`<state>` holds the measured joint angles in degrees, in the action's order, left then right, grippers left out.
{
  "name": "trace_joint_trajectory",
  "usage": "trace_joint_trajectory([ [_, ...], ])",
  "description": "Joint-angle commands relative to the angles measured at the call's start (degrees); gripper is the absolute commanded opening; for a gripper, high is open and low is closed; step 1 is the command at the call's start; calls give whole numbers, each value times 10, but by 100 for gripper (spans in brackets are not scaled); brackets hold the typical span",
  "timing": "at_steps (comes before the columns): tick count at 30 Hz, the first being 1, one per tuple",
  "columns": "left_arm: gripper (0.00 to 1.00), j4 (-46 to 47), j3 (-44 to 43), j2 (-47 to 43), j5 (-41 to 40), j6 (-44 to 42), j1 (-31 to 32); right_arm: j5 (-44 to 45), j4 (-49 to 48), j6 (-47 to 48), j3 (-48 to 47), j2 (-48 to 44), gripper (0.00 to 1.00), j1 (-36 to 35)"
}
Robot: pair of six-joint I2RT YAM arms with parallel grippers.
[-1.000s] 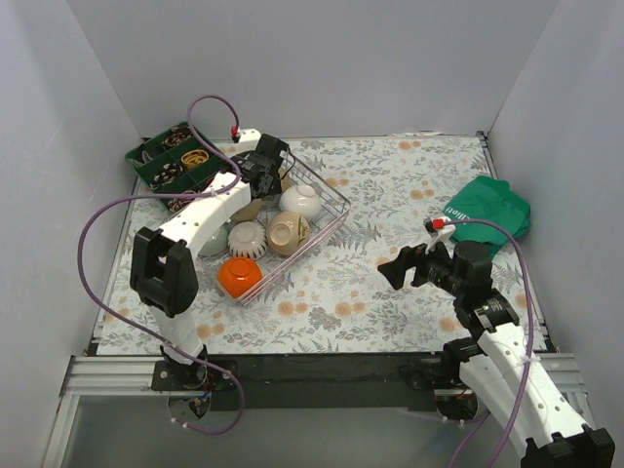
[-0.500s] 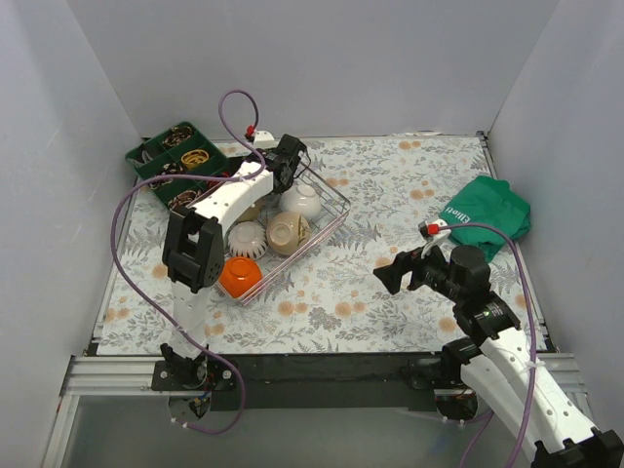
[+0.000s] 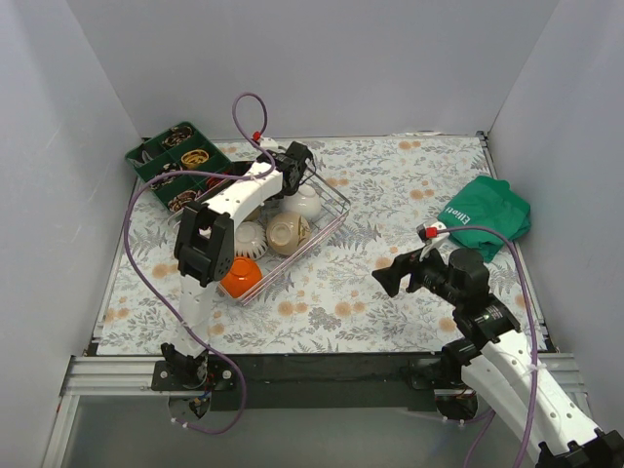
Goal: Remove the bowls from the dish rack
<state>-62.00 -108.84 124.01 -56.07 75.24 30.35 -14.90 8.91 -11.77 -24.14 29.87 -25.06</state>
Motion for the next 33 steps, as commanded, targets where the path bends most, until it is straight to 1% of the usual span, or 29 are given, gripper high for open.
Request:
trace_joint_trajectory([
  [1, 98, -15, -16, -5, -36, 14, 4, 7, -24, 6, 7, -8, 98, -7],
  [7, 98, 6, 4, -5, -26, 12, 3, 6, -24, 7, 8, -13, 99, -9],
  [11, 92, 17, 13, -8, -16, 12, 4, 0, -24, 6, 8, -15, 99, -9],
  [15, 90, 18, 22, -10, -13, 17, 4, -3, -23, 7, 7, -16, 99, -9],
  [19, 83, 26, 33, -17, -8, 17, 4, -7, -23, 8, 6, -16, 99, -9],
  [21, 79, 28, 38, -21, -6, 17, 3, -10, -23, 9, 5, -16, 99, -9],
  [22, 74, 30, 40, -23, -5, 17, 3, -12, -23, 10, 5, -15, 99, -9],
  [24, 69, 30, 42, -30, -4, 17, 4, -17, -24, 11, 4, -15, 98, -9],
  [25, 64, 28, 43, -32, -5, 17, 4, -19, -25, 11, 3, -14, 99, -8],
  [28, 56, 28, 46, -46, -2, 16, 3, -23, -23, 12, 2, -15, 99, -9],
  [29, 49, 28, 47, -52, 0, 16, 4, -26, -24, 12, 2, -16, 99, -9],
  [32, 38, 33, 56, -75, 6, 10, 3, -37, -26, 13, 3, -14, 98, -9],
  [33, 37, 35, 59, -86, 8, 7, 4, -45, -30, 13, 4, -15, 99, -9],
])
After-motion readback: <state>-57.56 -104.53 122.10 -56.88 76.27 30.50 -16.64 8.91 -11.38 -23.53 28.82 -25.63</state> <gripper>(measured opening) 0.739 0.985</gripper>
